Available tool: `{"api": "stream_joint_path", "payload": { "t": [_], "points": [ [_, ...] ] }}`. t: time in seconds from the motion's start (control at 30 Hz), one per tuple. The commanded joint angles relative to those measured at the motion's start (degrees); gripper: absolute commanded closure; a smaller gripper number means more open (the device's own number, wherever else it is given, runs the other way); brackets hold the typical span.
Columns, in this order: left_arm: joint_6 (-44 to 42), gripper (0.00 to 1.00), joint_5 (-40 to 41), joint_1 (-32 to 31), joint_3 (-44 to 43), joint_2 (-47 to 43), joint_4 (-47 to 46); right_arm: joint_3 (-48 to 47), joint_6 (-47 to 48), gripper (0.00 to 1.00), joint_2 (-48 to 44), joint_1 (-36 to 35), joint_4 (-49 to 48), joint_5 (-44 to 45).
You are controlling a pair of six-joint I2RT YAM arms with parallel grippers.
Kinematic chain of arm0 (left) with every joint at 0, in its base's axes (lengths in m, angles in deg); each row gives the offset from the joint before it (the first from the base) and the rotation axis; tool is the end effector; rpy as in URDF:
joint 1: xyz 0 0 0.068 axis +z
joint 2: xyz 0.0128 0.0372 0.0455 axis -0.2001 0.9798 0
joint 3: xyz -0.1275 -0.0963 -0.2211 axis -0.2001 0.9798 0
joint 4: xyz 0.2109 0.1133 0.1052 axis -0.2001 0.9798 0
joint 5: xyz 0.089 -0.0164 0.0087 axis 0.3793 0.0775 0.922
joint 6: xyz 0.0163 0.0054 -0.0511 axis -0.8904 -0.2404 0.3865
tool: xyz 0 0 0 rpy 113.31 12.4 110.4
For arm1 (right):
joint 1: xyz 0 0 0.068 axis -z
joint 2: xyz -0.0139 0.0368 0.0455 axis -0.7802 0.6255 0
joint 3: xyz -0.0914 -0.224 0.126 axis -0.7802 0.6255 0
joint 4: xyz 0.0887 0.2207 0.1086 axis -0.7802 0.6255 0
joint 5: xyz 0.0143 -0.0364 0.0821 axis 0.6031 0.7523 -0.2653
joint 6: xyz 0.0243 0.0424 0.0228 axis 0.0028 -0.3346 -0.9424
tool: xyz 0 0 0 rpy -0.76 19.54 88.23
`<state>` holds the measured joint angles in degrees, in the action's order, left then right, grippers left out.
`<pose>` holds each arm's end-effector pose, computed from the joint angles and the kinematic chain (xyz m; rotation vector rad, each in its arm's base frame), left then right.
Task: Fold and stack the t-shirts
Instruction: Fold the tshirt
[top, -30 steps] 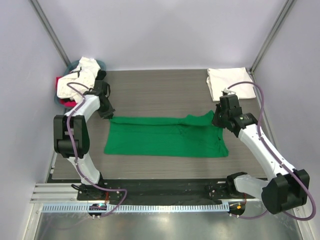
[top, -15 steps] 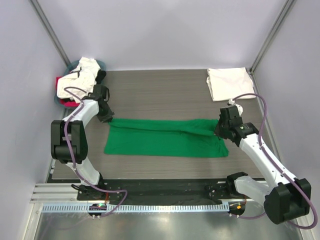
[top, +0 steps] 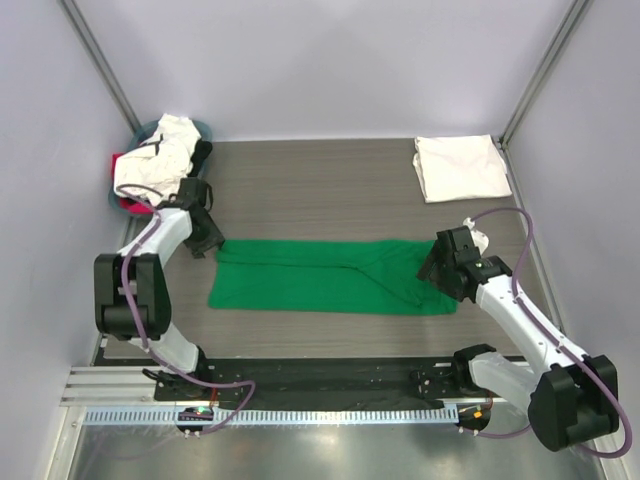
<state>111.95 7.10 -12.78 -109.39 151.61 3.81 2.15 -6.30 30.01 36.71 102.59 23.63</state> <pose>0.3217 -0.0006 0.1988 -0.8789 2.5886 0.0683 0.1828 0.0402 0.2149 0.6749 2.5006 0.0976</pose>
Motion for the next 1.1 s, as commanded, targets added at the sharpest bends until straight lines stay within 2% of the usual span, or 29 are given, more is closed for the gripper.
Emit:
{"api": "stream_joint_path", "payload": {
  "t": [0.0, 0.13, 0.17, 0.23, 0.3, 0.43, 0.47, 0.53, 0.6, 0.77, 1.07],
  "points": [
    [-0.3, 0.52, -0.2, 4.4, 1.1, -7.9, 2.2, -0.4, -2.1, 0.27, -2.0, -0.3, -0.4, 0.6],
    [-3.4, 0.5, -3.9, 6.9, 0.9, -14.5, 6.2, -3.0, 1.0, 0.3, -0.2, -0.3, -4.0, -4.1],
    [-4.2, 0.48, -4.9, 6.9, 1.0, -17.1, 6.8, -3.3, 2.1, 0.32, 0.4, -0.5, -8.0, -6.2],
    [-5.8, 0.47, -9.2, 6.9, 1.9, -19.4, 8.8, -5.2, 3.7, 0.37, 4.3, -1.2, -11.4, -12.8],
    [-7.1, 0.47, -12.6, 7.0, 3.2, -22.9, 9.7, -7.8, 4.9, 0.4, 11.2, -2.9, -13.4, -14.6],
    [-8.8, 0.47, -10.8, 6.9, 7.4, -29.1, 13.9, -15.8, 7.9, 0.47, 22.6, -5.3, -14.1, -14.7],
    [-7.8, 0.46, -8.9, 6.6, 7.7, -30.4, 13.8, -16.8, 8.2, 0.49, 24.3, -5.6, -14.4, -14.5],
    [-8.7, 0.46, -11.9, 6.2, 8.1, -34.3, 13.2, -19.3, 8.8, 0.53, 28.6, -6.2, -14.9, -13.9],
    [-8.0, 0.45, -10.9, 6.2, 9.6, -37.4, 10.4, -20.6, 9.2, 0.57, 31.1, -6.3, -14.9, -13.4],
    [-8.2, 0.46, -10.0, 6.2, 9.8, -37.9, 10.7, -22.4, 9.6, 0.61, 35.8, -7.8, -15.2, -13.3],
    [-8.6, 0.47, -10.0, 6.2, 9.8, -39.3, 10.5, -21.2, 8.8, 0.68, 37.4, -11.3, -14.5, -12.8]
  ]
}}
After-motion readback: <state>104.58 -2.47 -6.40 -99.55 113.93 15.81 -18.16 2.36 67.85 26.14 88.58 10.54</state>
